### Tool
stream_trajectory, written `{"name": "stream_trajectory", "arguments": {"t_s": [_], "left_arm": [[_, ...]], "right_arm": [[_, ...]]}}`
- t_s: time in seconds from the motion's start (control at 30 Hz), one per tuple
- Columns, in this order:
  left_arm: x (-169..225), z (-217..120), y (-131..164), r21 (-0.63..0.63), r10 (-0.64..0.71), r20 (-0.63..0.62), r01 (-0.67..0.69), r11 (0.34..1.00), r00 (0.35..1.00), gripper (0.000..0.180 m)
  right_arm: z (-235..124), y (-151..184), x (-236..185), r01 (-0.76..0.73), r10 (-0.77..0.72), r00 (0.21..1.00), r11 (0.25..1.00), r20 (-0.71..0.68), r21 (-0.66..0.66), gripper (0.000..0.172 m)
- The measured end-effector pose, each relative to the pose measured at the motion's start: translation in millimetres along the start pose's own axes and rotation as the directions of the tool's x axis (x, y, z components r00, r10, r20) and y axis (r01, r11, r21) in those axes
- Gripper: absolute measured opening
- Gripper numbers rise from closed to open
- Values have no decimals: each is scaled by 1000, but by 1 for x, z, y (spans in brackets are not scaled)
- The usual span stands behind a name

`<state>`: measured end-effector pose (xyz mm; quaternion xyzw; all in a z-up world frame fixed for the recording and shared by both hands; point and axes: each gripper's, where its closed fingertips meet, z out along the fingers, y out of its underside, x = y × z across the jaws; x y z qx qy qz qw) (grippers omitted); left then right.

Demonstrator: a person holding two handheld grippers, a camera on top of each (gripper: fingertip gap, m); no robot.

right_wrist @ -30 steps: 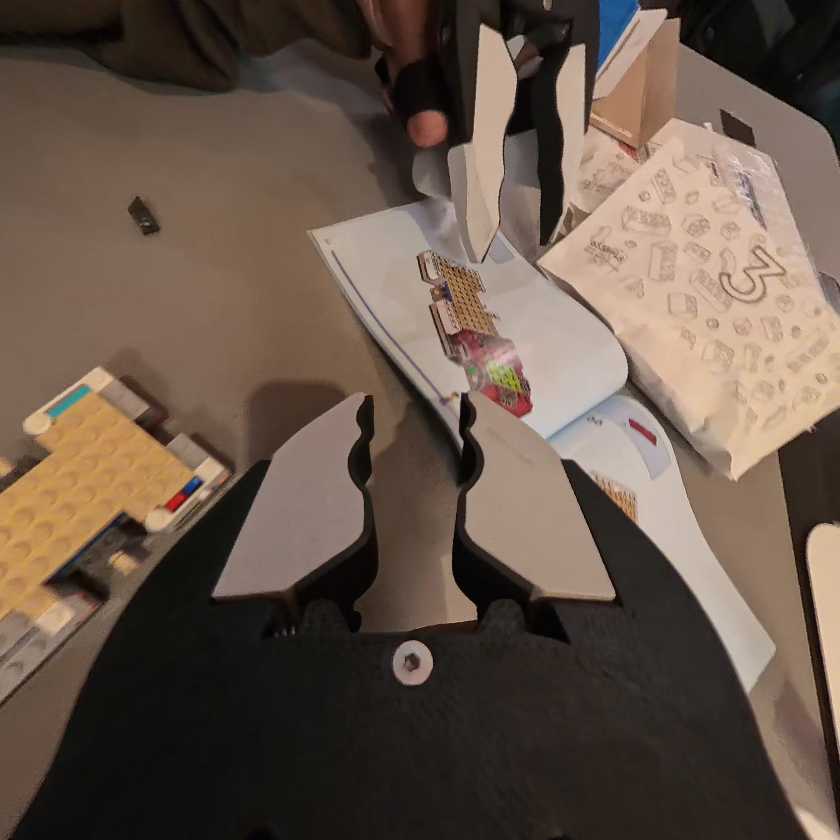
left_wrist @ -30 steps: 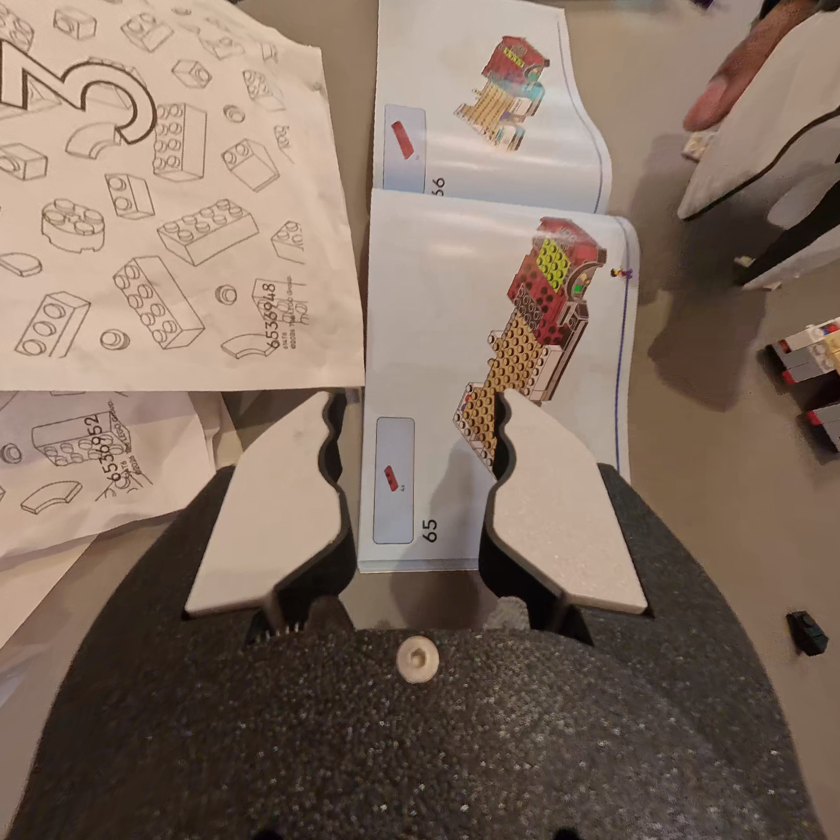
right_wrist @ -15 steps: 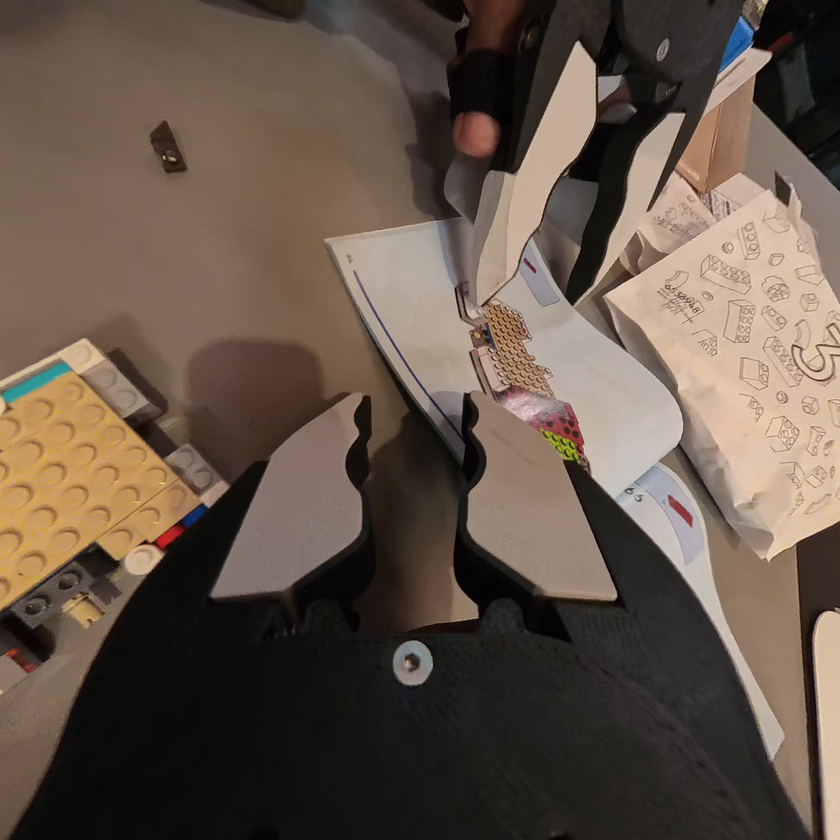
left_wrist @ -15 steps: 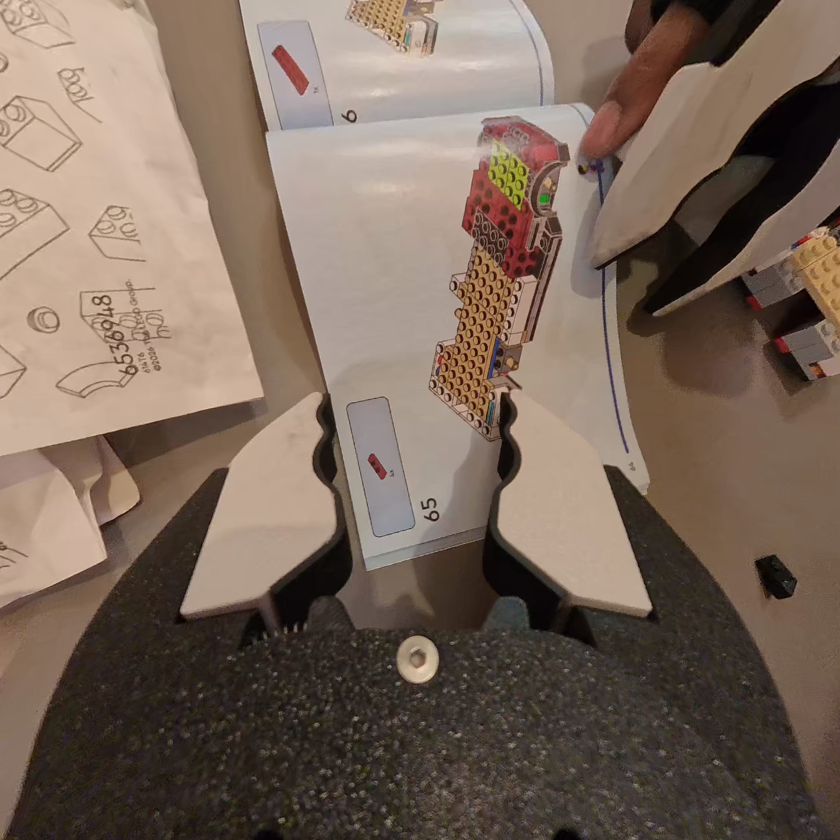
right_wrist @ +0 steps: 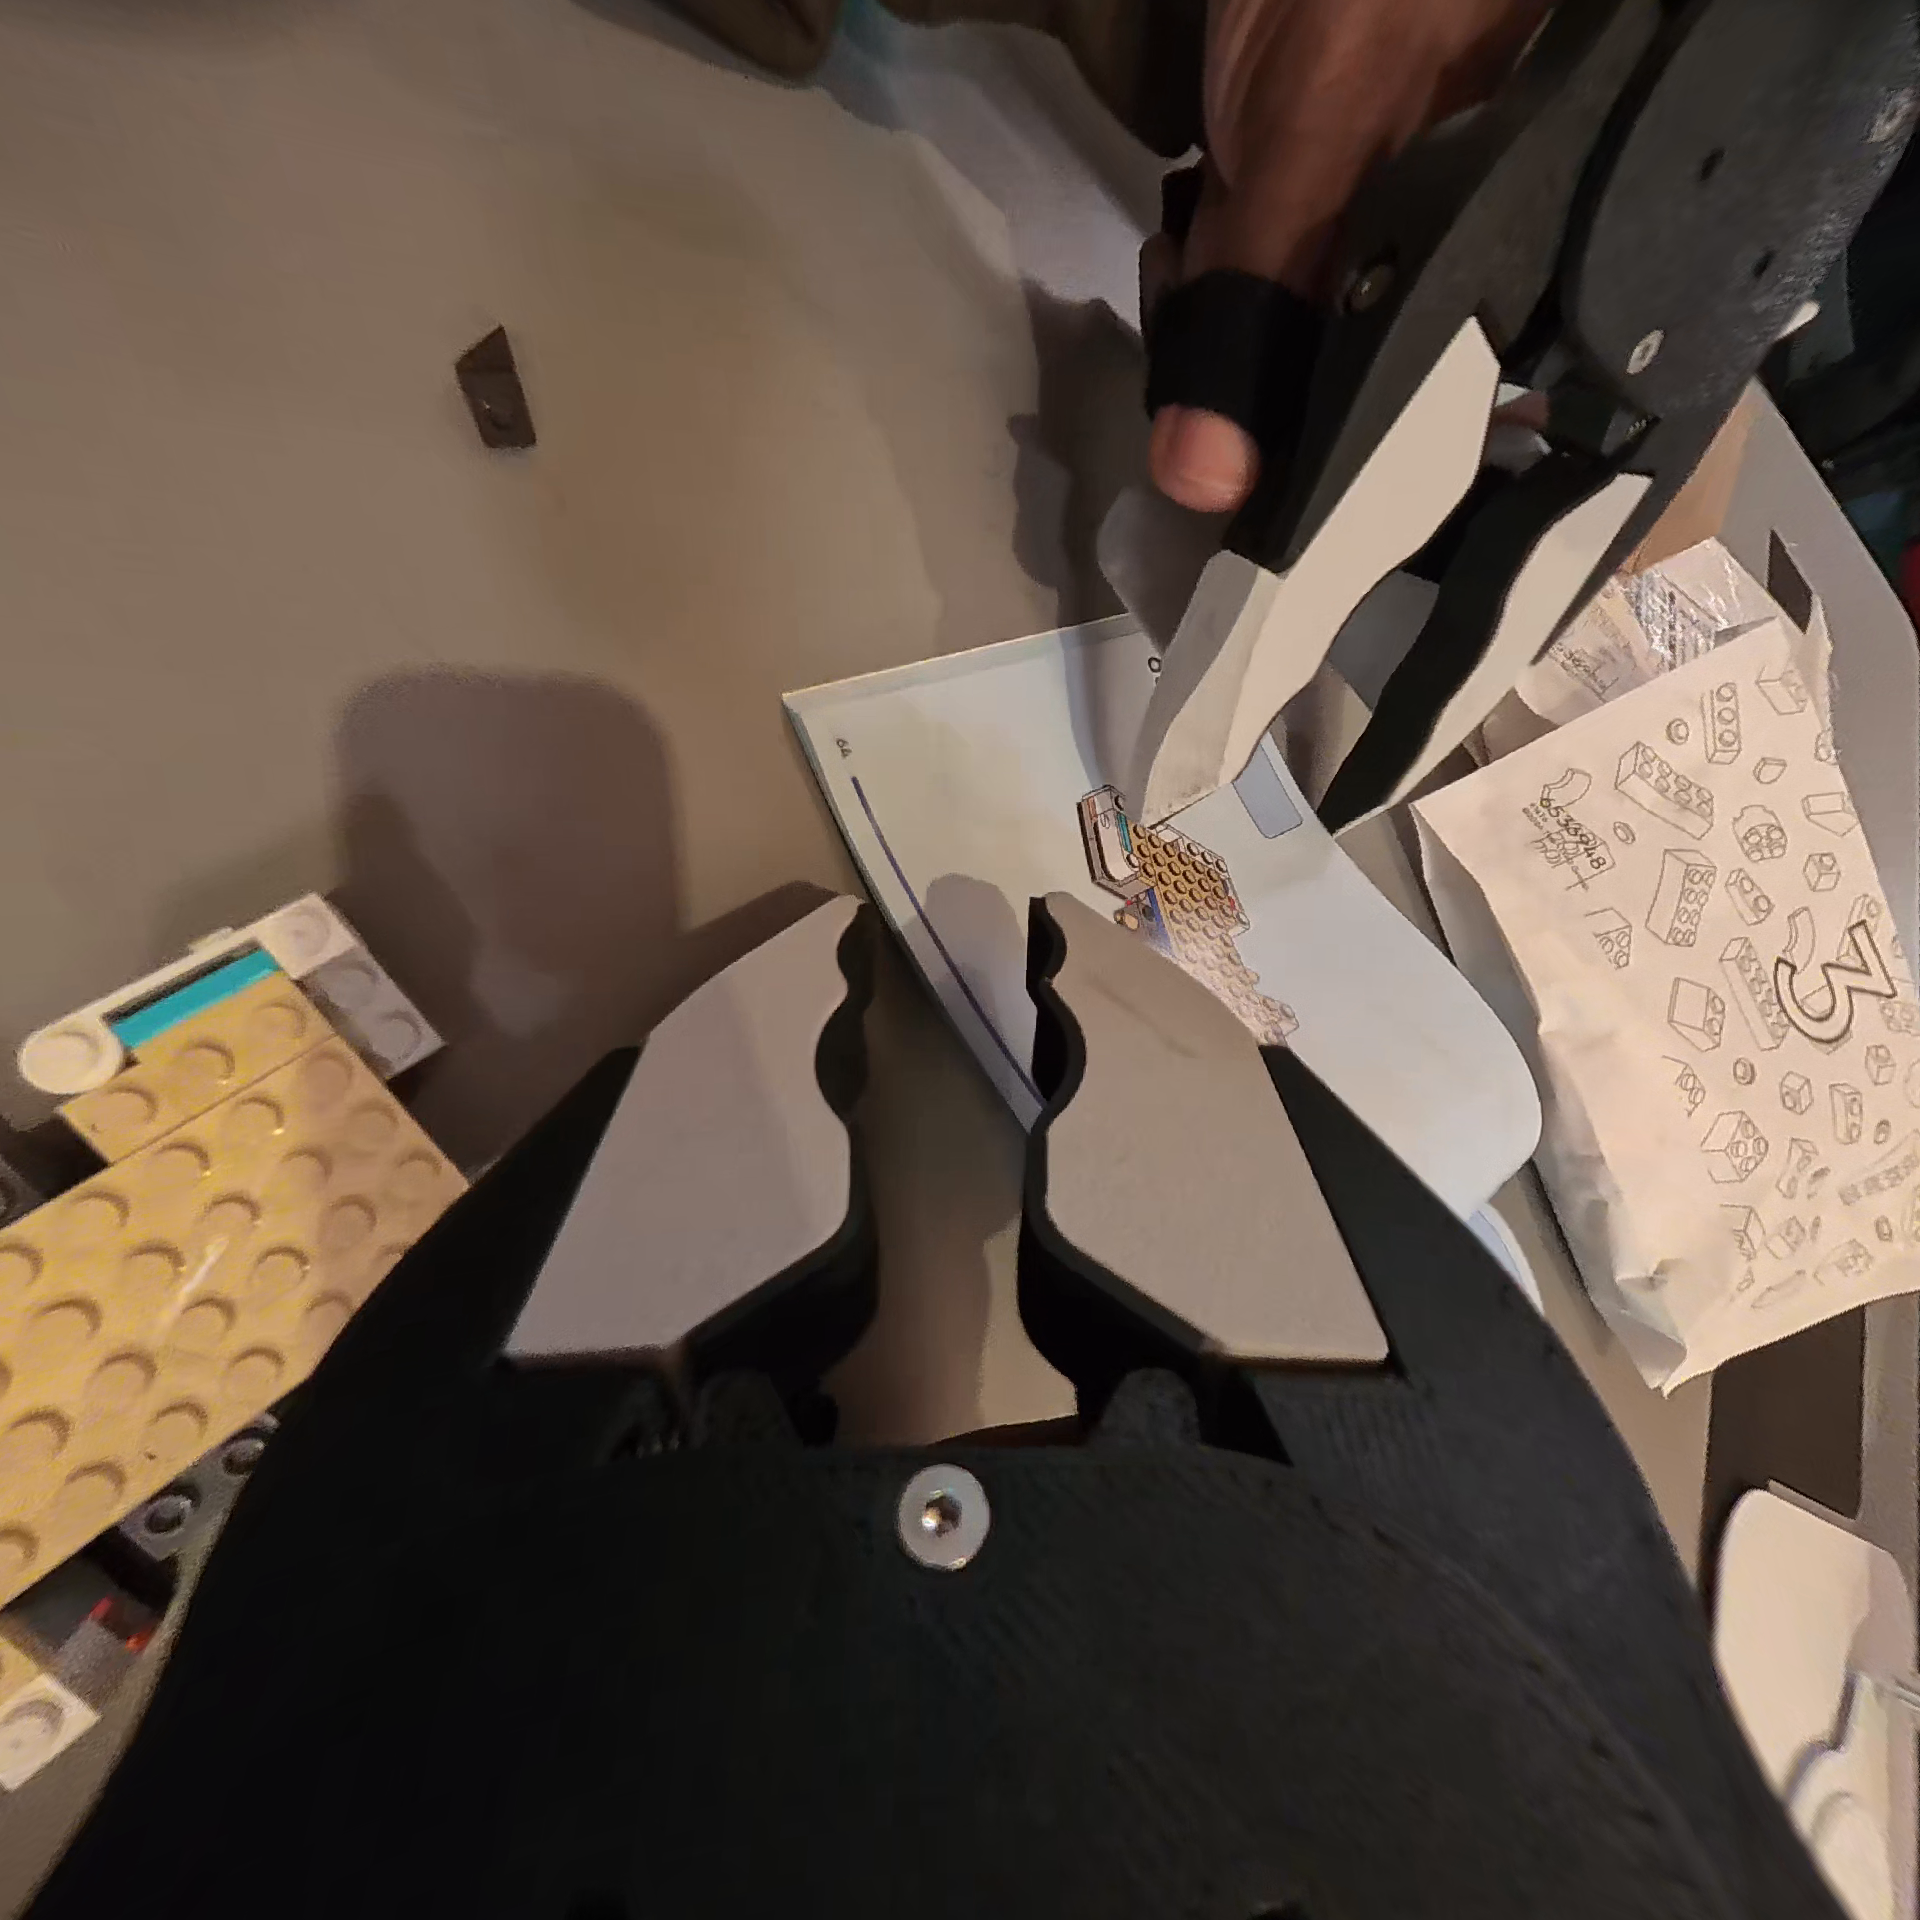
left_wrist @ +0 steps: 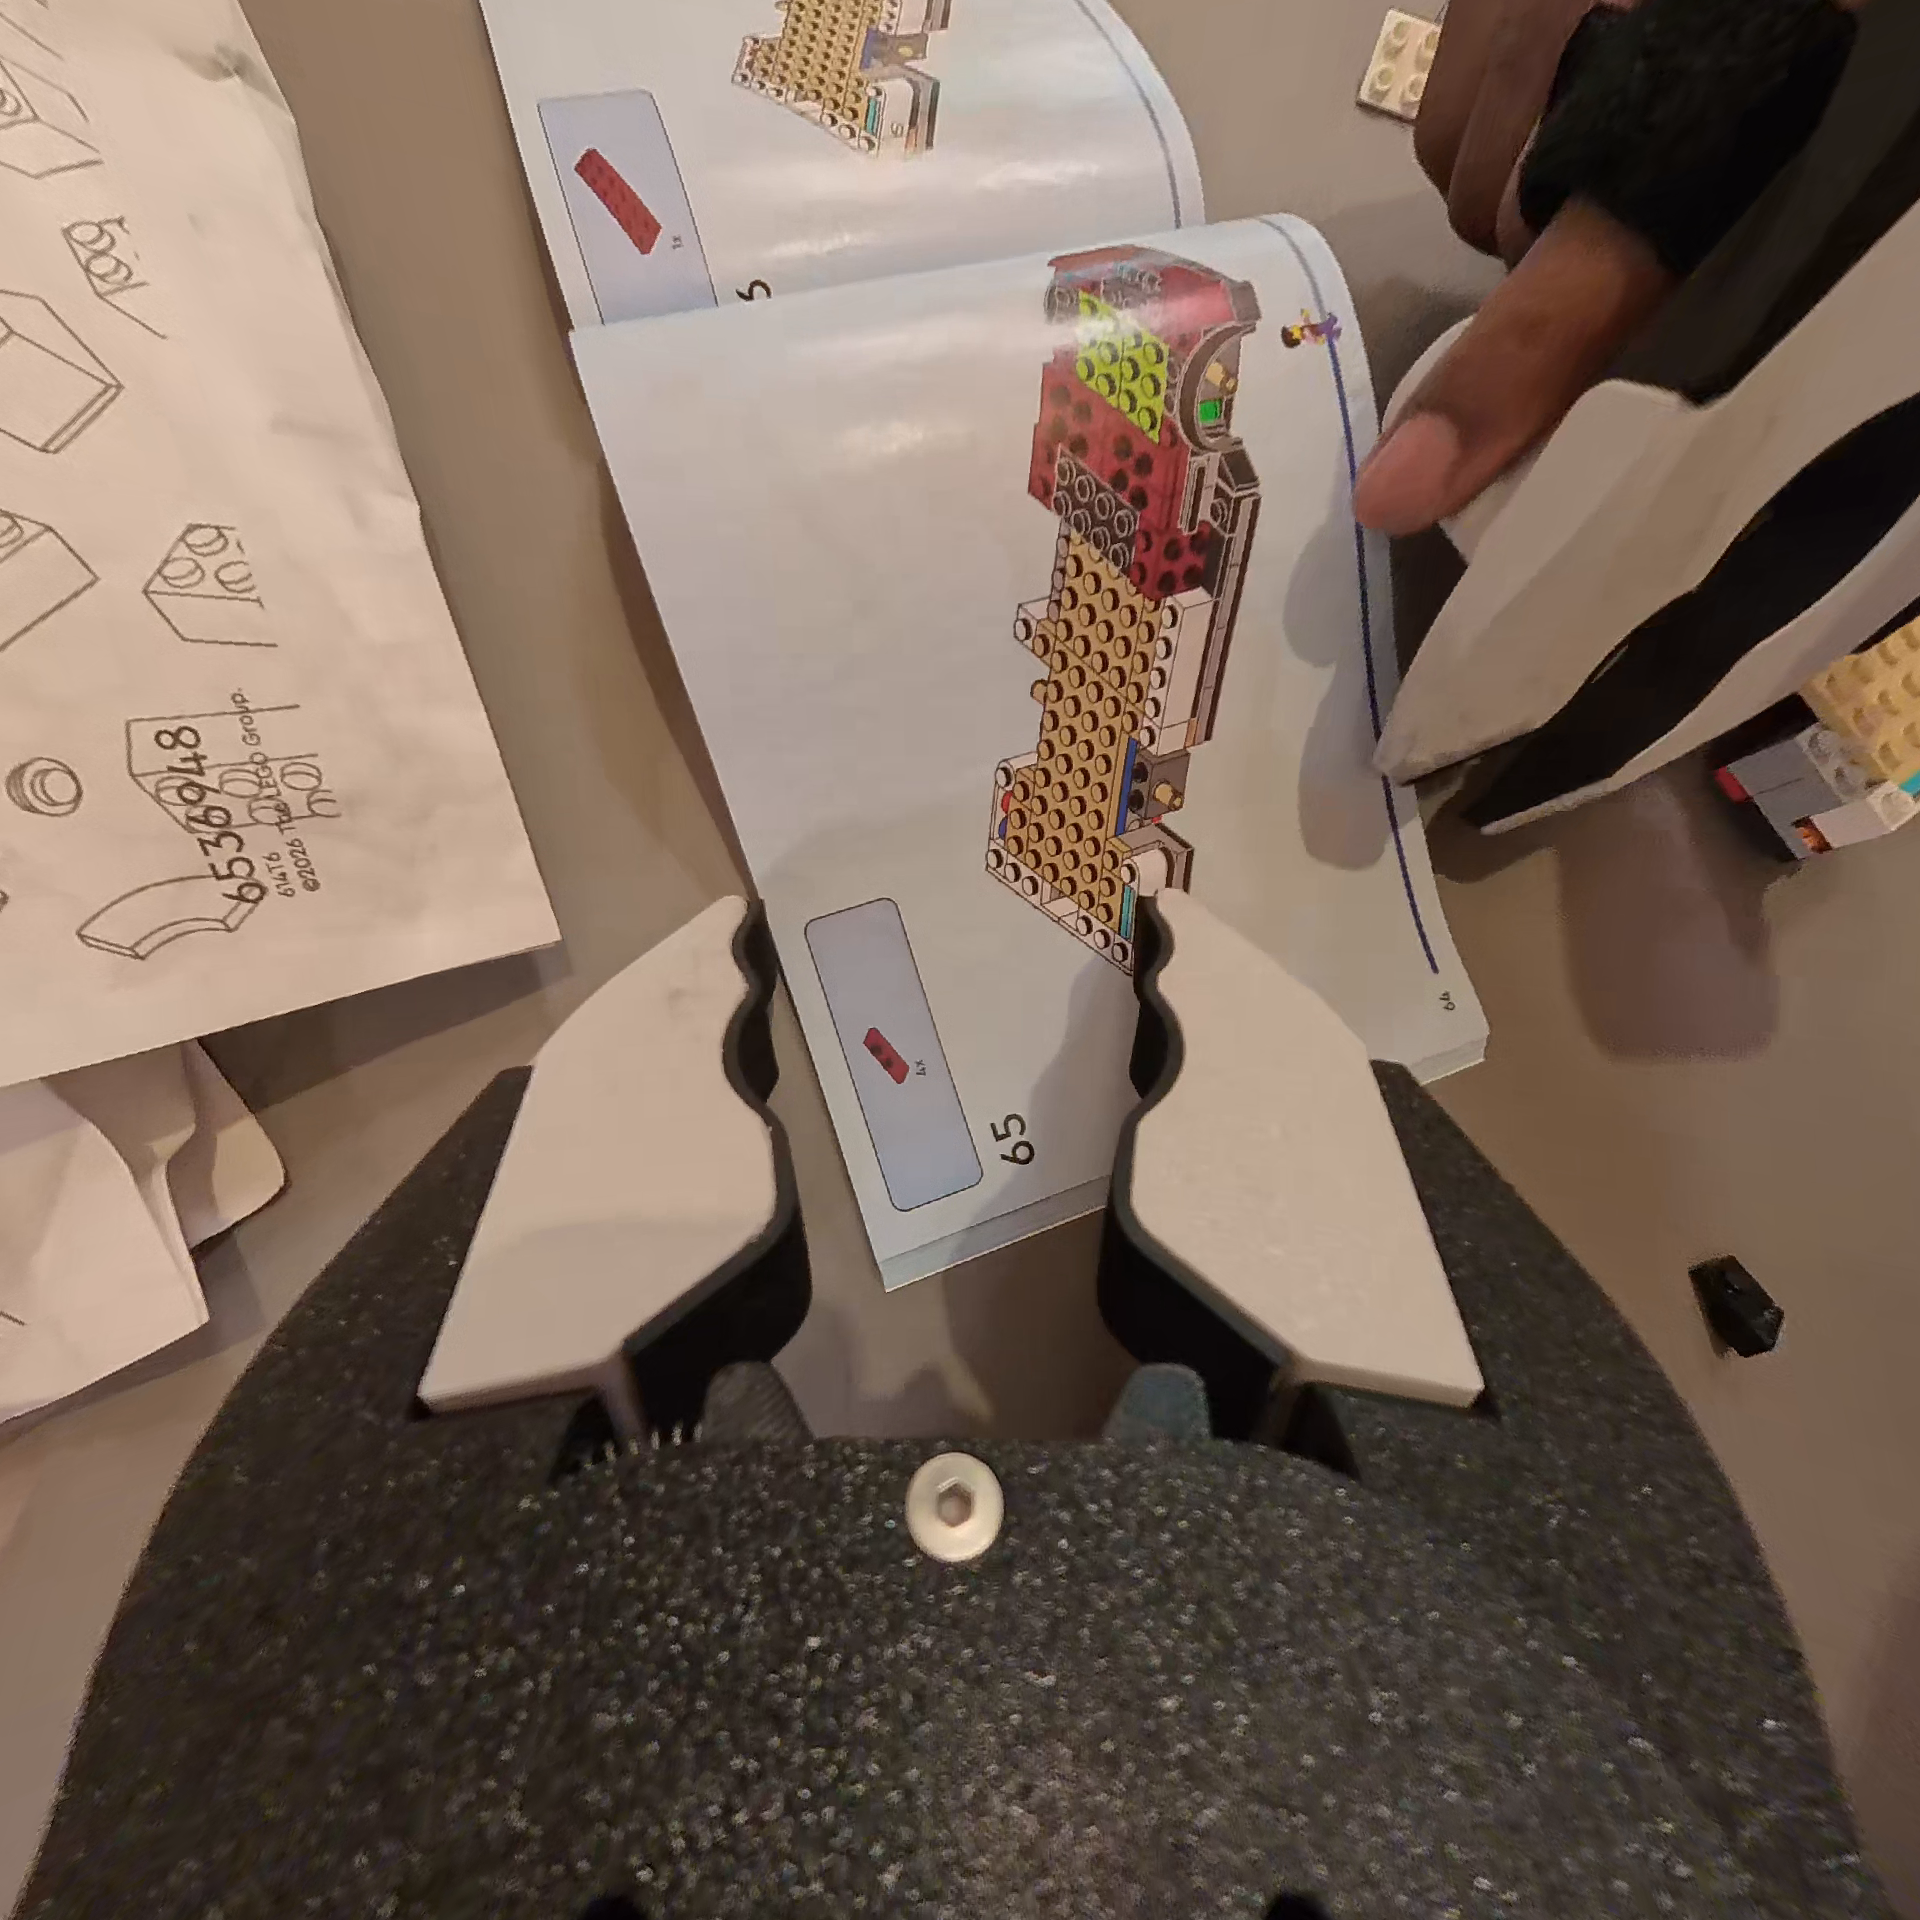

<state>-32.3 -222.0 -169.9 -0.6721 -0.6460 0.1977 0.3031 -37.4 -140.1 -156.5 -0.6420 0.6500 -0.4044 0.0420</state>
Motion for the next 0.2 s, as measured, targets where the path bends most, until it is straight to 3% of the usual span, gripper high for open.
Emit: {"name": "stream_trajectory", "arguments": {"t_s": [0.2], "left_arm": [[-2,-11,1,2,13,18,-13,1000,1000,67]], "right_arm": [[4,1,-2,10,-10,1000,999,4,-33,25]]}}
